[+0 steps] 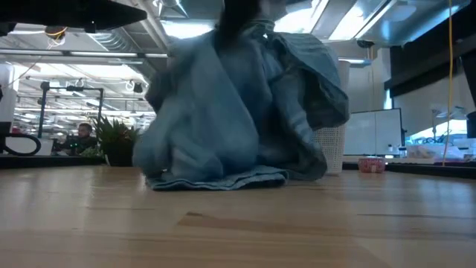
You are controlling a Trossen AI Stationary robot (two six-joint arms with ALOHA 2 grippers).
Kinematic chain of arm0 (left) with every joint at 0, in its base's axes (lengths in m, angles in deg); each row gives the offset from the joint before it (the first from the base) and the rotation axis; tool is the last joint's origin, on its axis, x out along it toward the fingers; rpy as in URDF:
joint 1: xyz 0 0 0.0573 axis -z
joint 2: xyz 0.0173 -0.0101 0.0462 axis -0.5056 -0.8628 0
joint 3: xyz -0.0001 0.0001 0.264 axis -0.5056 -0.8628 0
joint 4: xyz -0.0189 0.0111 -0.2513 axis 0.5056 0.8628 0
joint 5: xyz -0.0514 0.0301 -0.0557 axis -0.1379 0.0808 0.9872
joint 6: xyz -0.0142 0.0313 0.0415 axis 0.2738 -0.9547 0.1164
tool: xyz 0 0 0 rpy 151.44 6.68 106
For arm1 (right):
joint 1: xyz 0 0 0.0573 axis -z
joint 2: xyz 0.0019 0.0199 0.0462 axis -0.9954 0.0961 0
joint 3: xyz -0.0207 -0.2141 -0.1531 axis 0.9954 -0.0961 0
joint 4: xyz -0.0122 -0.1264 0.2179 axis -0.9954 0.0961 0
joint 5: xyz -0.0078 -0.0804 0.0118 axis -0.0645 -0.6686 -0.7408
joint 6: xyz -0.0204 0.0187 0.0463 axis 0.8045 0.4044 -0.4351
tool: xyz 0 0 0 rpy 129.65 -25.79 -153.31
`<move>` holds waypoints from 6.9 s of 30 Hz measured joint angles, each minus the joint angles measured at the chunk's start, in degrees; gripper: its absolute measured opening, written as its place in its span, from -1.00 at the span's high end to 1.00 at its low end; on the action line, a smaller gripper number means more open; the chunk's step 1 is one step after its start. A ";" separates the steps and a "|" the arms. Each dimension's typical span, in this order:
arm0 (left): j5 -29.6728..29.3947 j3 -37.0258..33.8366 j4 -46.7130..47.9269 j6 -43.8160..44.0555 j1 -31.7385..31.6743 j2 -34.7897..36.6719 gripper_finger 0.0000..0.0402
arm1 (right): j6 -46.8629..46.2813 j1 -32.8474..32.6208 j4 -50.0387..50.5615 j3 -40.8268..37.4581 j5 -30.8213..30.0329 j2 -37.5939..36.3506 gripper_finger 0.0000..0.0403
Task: Sort clothes
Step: Put the blue plaid shirt into the white laundry bin, then return to Home Position
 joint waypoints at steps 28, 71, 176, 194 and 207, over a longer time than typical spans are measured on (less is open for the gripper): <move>0.00 0.00 -0.02 -0.06 0.00 -0.02 0.72 | 9.18 23.17 -24.30 19.13 -36.53 -17.20 0.95; 0.03 0.00 -0.57 2.89 0.17 -0.49 0.72 | -58.24 -0.12 29.15 -20.36 -7.95 -13.57 -0.07; 18.59 -12.72 8.13 30.09 -2.21 23.30 0.99 | -13.48 11.90 -102.18 -114.83 17.94 -86.39 0.68; 23.26 -14.34 13.80 32.94 -4.61 26.77 0.99 | -12.16 12.00 -70.27 -114.82 20.16 -117.37 0.68; 23.37 -14.34 16.57 33.17 -8.75 26.77 0.99 | -10.93 11.90 -63.02 -114.78 20.75 -121.46 0.68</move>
